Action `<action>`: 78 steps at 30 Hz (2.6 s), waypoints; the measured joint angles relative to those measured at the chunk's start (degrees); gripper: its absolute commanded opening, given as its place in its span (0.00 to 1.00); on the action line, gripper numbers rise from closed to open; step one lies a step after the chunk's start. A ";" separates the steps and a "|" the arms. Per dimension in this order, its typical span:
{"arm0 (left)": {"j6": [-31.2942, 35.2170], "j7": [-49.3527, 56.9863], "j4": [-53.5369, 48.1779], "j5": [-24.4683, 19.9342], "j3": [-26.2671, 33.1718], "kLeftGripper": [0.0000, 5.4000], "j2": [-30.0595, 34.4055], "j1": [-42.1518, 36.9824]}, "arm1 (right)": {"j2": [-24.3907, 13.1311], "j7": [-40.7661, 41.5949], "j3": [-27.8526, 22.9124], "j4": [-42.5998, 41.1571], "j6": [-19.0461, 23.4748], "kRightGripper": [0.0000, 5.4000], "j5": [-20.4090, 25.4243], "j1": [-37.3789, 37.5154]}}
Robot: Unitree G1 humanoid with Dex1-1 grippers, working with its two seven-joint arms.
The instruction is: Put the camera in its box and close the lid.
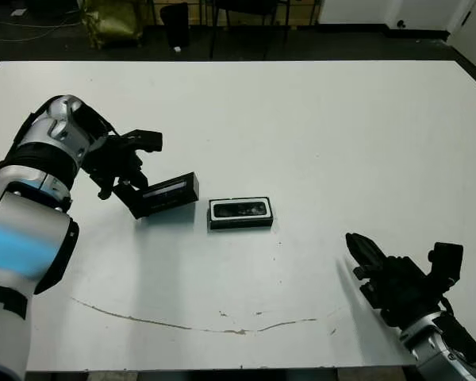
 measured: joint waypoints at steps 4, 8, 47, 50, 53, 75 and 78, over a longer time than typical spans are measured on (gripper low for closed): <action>2.80 -0.13 -2.84 -1.00 0.98 0.35 0.87 0.10 | 0.33 2.12 0.58 1.45 -2.81 0.00 -1.67 0.41; 6.65 -0.12 -6.40 -1.20 1.48 0.35 1.49 0.44 | 0.60 2.52 0.77 1.50 -3.41 0.00 -2.01 0.65; 37.86 3.57 -46.82 -3.83 -10.61 0.33 -2.55 6.85 | 4.03 8.36 2.53 5.95 -8.68 0.00 -1.67 1.00; 37.82 3.55 -46.12 -4.75 -11.12 0.33 -3.15 6.76 | 4.04 8.38 2.56 5.91 -9.14 0.00 -1.77 1.58; 37.75 3.53 -46.06 -4.80 -11.97 0.33 -3.41 6.16 | 4.15 8.41 2.69 5.91 -9.59 0.00 -1.85 1.77; 38.91 3.68 -48.01 -9.67 -12.38 0.33 -3.38 6.39 | 4.55 8.34 3.57 6.27 -10.71 0.00 -1.76 1.74; 38.97 4.54 -48.60 -9.59 -12.81 0.33 -3.37 6.70 | 4.52 8.35 3.58 6.27 -10.76 0.00 -1.87 1.81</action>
